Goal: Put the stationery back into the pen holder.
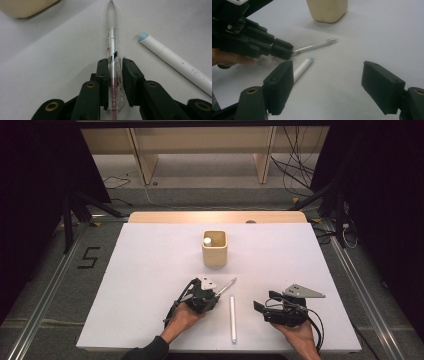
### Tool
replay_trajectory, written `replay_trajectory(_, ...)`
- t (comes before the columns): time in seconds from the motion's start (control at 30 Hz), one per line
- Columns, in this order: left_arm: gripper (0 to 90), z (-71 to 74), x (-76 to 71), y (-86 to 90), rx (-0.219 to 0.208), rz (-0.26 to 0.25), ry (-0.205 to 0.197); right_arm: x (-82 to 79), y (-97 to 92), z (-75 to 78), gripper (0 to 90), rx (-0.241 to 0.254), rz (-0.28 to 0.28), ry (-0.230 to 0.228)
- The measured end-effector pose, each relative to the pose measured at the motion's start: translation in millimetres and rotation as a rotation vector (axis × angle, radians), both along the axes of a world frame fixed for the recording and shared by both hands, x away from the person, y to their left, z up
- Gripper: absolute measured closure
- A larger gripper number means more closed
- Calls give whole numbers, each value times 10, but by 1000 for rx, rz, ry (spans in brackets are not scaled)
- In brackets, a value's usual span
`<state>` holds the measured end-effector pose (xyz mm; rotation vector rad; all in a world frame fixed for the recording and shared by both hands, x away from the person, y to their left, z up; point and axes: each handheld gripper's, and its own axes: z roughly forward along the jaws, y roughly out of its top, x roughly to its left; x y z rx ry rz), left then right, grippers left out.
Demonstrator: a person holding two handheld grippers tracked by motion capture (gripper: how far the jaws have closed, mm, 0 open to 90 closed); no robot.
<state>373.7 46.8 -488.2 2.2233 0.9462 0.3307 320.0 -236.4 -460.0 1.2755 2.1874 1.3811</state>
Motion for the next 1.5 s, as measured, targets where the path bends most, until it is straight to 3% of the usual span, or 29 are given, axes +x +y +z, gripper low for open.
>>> replay_trajectory(0.23, 713, 20, 19, -19, 7, 11, 30, 2, 8, -7, 266, -1, 3, 6)
replay_trajectory(0.4, 745, 22, 10, -32, 26, 10, 15, 4, -2, -1, 267, 5, 1, 3)
replay_trajectory(0.67, 761, 17, 6, -17, 19, 0, 5, 5, 3, -1, 268, 7, 2, 4)
replay_trajectory(0.97, 763, 14, 16, 22, -11, 6, -3, 4, 3, 3, 270, 8, 2, 2)
replay_trajectory(1.27, 763, 133, 6, 113, -56, 2, -10, 3, 30, 11, 270, 12, 8, 2)
replay_trajectory(1.5, 762, 227, -18, 199, -113, 5, -13, 29, 123, 15, 269, 46, 32, 20)
